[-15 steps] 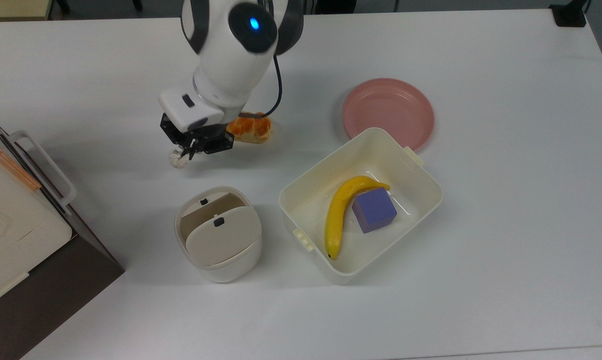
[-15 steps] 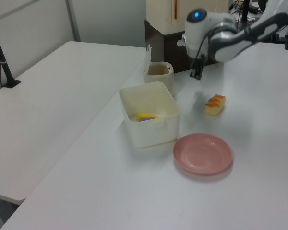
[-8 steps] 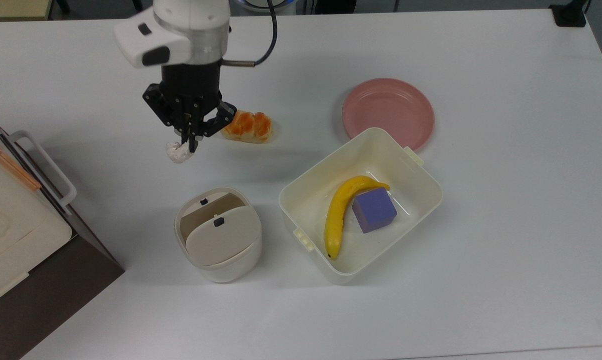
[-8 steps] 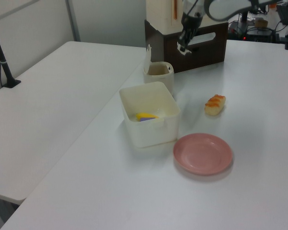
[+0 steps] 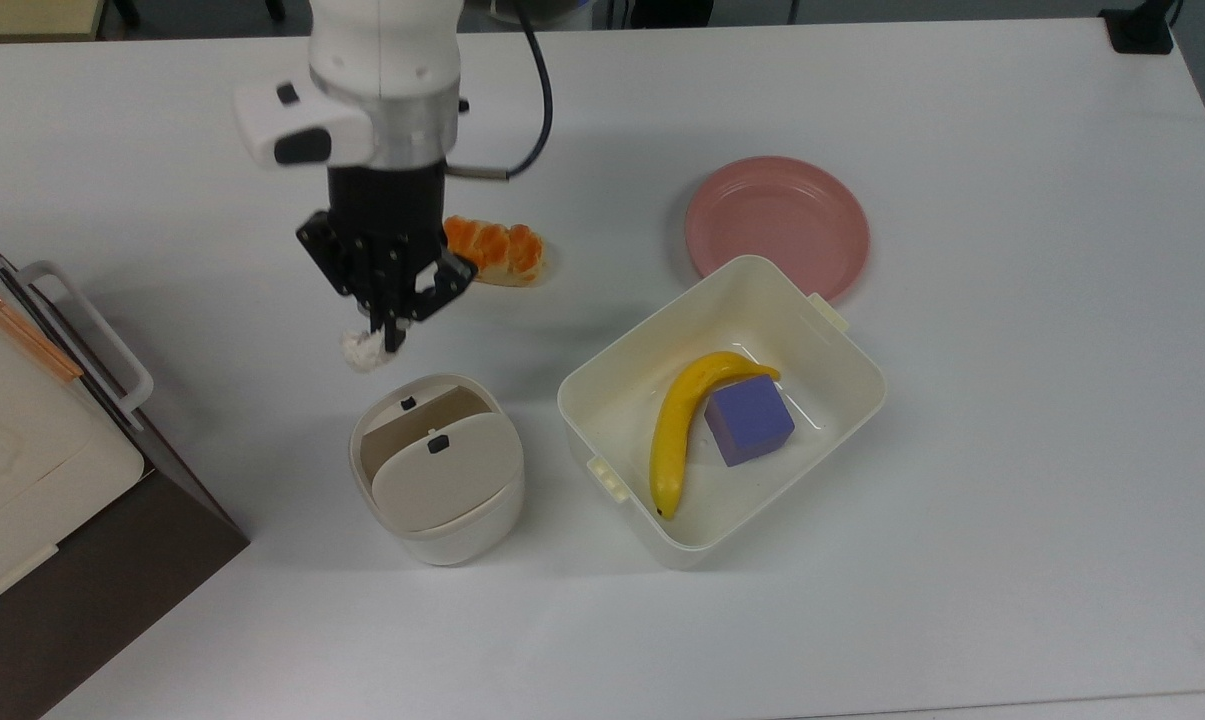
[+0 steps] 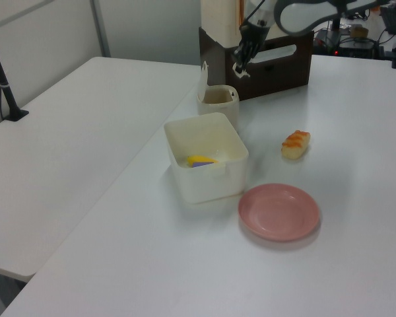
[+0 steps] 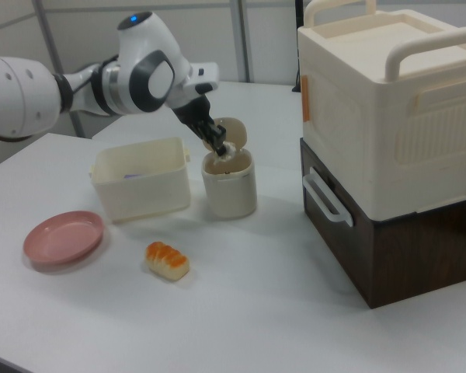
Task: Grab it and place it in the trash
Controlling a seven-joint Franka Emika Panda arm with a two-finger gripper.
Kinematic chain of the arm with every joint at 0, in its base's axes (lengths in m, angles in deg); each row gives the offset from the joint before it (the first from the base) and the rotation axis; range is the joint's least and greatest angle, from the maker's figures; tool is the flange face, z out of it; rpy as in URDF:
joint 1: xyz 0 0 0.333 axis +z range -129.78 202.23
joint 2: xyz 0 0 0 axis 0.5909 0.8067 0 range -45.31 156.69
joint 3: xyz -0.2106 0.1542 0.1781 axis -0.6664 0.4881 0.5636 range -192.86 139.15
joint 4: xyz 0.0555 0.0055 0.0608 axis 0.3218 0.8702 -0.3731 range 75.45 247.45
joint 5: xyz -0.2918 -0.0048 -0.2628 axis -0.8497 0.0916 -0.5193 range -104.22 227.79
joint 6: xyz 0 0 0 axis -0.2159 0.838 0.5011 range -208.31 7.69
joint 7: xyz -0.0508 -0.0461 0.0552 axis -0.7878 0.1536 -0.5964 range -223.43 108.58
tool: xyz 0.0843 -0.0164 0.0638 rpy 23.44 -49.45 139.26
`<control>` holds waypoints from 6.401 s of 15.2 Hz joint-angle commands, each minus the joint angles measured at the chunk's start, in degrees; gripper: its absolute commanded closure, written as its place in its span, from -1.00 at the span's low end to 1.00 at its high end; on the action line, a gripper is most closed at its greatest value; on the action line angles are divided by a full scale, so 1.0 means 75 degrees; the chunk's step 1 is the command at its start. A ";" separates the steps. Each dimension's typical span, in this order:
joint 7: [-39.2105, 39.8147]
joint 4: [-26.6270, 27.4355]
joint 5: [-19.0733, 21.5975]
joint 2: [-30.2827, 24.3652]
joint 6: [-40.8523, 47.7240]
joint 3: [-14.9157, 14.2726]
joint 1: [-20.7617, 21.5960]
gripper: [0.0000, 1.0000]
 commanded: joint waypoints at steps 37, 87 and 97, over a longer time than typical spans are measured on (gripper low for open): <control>0.3419 -0.1048 0.1000 -0.0509 0.3189 -0.0006 -0.0411 -1.00; 0.2777 -0.0428 0.1963 -0.2232 0.4961 -0.0639 0.0033 -1.00; 0.2777 -0.0358 0.1952 -0.2256 0.4926 -0.0639 0.0056 -1.00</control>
